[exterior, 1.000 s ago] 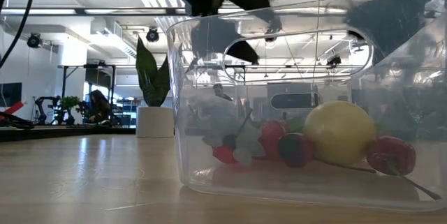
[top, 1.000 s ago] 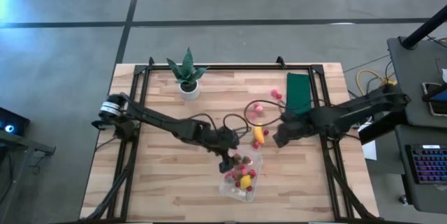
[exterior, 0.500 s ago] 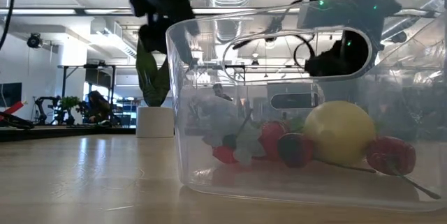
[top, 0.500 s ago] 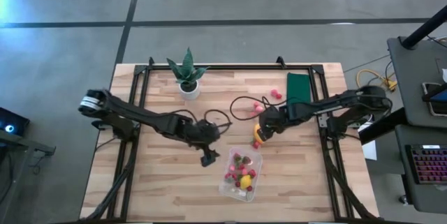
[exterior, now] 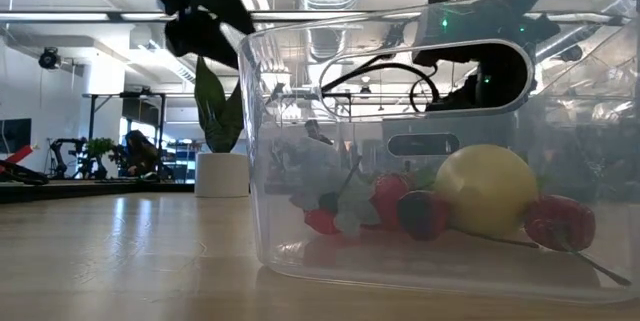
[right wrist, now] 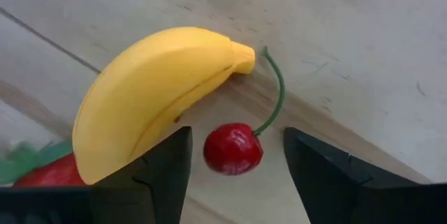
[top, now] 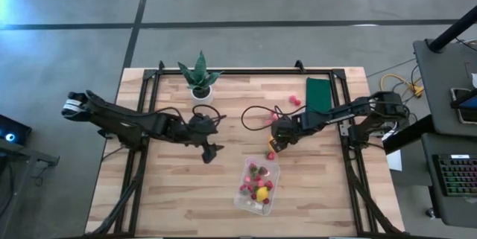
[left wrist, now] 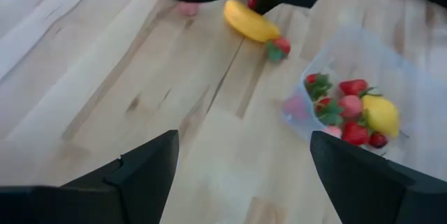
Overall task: Pick and placing Produce into tupperware
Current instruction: Put the cherry into the transparent bin, then put the banana into the transparent bin, then put the strawberry into the transparent bin
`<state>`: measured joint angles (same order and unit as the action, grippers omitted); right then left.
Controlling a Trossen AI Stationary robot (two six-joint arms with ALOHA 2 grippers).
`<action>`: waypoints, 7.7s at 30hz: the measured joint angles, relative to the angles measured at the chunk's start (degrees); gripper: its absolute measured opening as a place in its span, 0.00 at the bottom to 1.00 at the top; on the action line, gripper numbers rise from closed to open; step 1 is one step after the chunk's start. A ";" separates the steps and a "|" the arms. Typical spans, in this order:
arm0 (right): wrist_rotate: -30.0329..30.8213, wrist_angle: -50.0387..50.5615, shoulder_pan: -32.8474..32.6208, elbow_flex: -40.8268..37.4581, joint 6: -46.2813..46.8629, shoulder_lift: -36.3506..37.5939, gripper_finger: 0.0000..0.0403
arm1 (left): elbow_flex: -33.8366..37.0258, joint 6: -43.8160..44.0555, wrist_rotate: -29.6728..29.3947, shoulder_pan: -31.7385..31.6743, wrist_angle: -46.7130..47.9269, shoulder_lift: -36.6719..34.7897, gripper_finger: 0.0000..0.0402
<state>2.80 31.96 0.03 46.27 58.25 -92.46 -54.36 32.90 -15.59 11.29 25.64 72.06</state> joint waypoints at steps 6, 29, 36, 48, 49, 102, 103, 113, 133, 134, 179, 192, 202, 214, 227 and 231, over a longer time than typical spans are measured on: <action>0.03 0.17 0.02 0.32 0.72 0.55 0.45 | 1.84 1.30 0.04 -0.33 0.30 -0.58 0.77; -1.48 3.67 -6.20 5.17 1.31 8.92 0.21 | 3.40 1.32 0.33 -0.31 0.24 -0.16 0.77; -4.15 2.98 -14.86 14.90 -2.20 11.78 0.22 | 3.40 1.30 0.39 -0.29 0.38 -0.16 0.77; -7.30 9.66 -21.77 31.42 -7.15 -4.95 0.48 | 4.04 3.08 1.04 -0.27 1.72 -2.09 0.77; -6.63 12.63 -21.87 32.92 -7.34 -5.91 0.50 | 4.02 4.08 1.37 -0.27 2.35 -2.21 0.77; 3.33 16.98 -3.93 23.60 14.15 -16.20 0.56 | 5.32 -9.90 0.59 -2.50 5.15 -3.53 0.77; 3.31 16.94 -3.95 23.60 14.13 -16.18 0.54 | 5.32 -9.90 0.59 -2.53 5.26 -3.53 0.77; 3.25 17.01 -4.02 24.18 13.21 -15.53 0.41 | 5.32 -9.70 0.59 -2.56 5.40 -3.53 0.77; -0.54 11.21 -16.78 29.09 7.99 2.73 0.37 | 6.05 -5.89 0.46 -2.63 6.86 -3.50 0.77; -0.64 9.51 -17.64 29.27 8.39 2.29 0.38 | 6.12 -5.01 0.43 -2.63 6.78 -3.50 0.77; -5.87 22.74 -9.97 28.91 -1.46 -13.51 0.65 | 6.99 1.14 3.15 -2.58 6.34 -3.50 0.77; -5.37 18.26 -8.63 27.58 -6.21 -14.63 0.64 | 7.14 1.12 3.16 -2.58 6.36 -3.50 0.77; -11.42 16.75 -5.12 24.68 -12.48 -14.63 0.64 | 7.14 1.14 3.17 -2.58 6.36 -3.50 0.77; -11.65 12.83 -4.94 22.80 -16.32 -14.63 0.64 | 7.14 1.17 3.15 -2.58 6.36 -3.50 0.77; -12.40 12.52 -4.98 19.82 -16.97 -14.61 0.50 | 7.14 1.17 3.16 -2.58 6.34 -3.50 0.77; -12.38 12.17 -4.98 20.26 -16.95 -14.61 0.46 | 7.14 1.19 3.16 -2.58 6.30 -3.50 0.77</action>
<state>-9.58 44.14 -4.95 66.53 41.30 -107.07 -47.22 34.09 -12.44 8.71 31.94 68.55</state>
